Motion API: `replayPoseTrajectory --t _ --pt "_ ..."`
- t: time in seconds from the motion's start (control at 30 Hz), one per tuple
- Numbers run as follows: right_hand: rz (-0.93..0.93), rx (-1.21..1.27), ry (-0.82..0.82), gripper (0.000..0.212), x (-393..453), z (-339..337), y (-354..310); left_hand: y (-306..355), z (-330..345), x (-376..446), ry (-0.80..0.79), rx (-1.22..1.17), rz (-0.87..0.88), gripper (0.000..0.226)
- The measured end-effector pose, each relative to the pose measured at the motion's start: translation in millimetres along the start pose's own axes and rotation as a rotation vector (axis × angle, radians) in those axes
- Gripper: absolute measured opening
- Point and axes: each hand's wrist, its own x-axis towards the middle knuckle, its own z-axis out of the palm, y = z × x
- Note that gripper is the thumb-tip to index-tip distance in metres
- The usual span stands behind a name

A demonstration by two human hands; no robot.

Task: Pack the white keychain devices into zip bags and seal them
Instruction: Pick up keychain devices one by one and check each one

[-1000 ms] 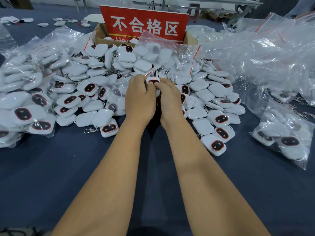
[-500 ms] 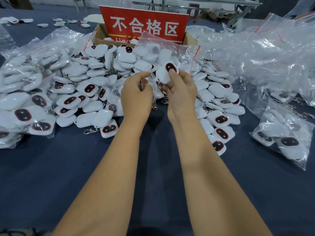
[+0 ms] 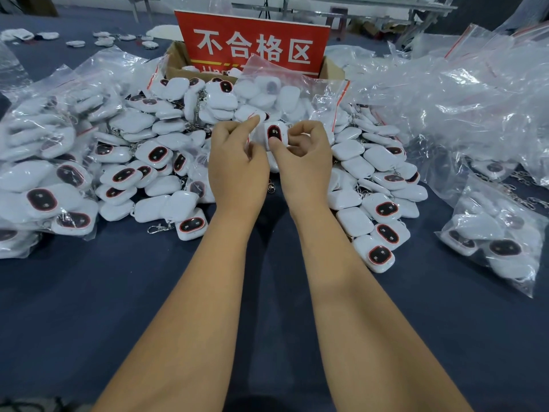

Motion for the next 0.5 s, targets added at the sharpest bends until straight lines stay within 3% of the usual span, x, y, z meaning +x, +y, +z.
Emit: replayPoseTrajectory --t 0.13,0.27,0.33,0.43,0.5 --pt "-0.109 -0.182 -0.13 0.014 0.4 2.8 3.8 4.1 -0.9 -2.3 -0.005 -0.069 0.053 0.041" --pt "-0.048 -0.303 -0.31 0.05 -0.6 7.0 5.5 5.8 -2.0 -3.7 0.056 -0.117 0.093 0.043" --pt "-0.058 -0.34 -0.342 0.051 -0.8 6.9 3.7 5.3 -2.0 -3.4 0.083 -0.134 0.086 0.042" --pt "-0.141 -0.398 -0.252 0.018 -3.4 4.9 1.9 4.3 -1.8 -1.0 0.08 -0.144 -0.001 0.042" --pt "-0.157 -0.514 -0.114 0.018 -2.9 1.7 0.8 3.6 -1.9 0.5 0.072 -0.139 -0.072 0.043"
